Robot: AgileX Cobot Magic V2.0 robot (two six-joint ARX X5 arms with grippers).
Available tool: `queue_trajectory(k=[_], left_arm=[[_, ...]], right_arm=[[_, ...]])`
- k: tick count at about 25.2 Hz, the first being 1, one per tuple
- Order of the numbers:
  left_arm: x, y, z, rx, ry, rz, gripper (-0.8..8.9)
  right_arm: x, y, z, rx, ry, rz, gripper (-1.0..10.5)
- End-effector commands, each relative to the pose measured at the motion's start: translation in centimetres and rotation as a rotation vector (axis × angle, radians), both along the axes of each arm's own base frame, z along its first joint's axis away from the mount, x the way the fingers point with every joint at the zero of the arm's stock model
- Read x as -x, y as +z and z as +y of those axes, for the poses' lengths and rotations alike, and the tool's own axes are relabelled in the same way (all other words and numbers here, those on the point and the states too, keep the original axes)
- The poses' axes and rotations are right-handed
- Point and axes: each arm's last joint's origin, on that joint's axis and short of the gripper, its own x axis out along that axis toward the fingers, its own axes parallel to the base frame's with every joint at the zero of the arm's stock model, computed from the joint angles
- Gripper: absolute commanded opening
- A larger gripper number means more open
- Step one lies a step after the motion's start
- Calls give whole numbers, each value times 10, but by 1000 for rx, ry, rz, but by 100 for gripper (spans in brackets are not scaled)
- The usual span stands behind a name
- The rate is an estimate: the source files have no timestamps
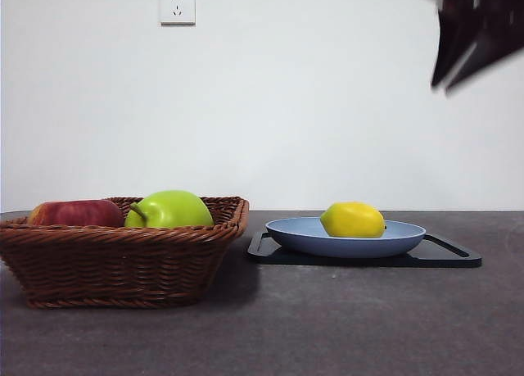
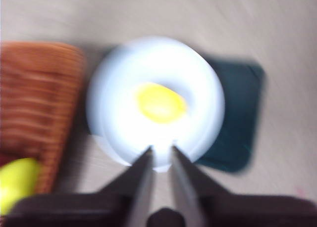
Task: Take the lemon from the basket,put the lemon in the plate,hand out the plate
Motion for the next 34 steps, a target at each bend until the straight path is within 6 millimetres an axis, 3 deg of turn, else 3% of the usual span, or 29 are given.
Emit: queue_trajectory(k=[1, 4, 6, 12, 16, 20, 34], left_arm=[[-7, 1, 6, -23, 30, -18, 6], [-10, -3, 17, 46, 19, -45, 6], [-5, -11, 25, 102, 26, -108, 6], [20, -67, 52, 220, 79, -277, 6], [39, -97, 65, 302, 115, -301, 6], [57, -116, 76, 359, 123, -327, 6], [63, -117, 79, 365, 120, -331, 8]], right_arm=[[28, 15, 9, 36, 23, -139, 5], [73, 25, 18, 59, 12, -351, 5], [100, 22, 20, 48, 0, -478, 5], [150, -23, 10, 15, -77, -691, 5], [167, -48, 5, -12, -102, -754, 5], [179, -60, 0, -53, -123, -748, 5], [179, -61, 0, -69, -136, -734, 6]])
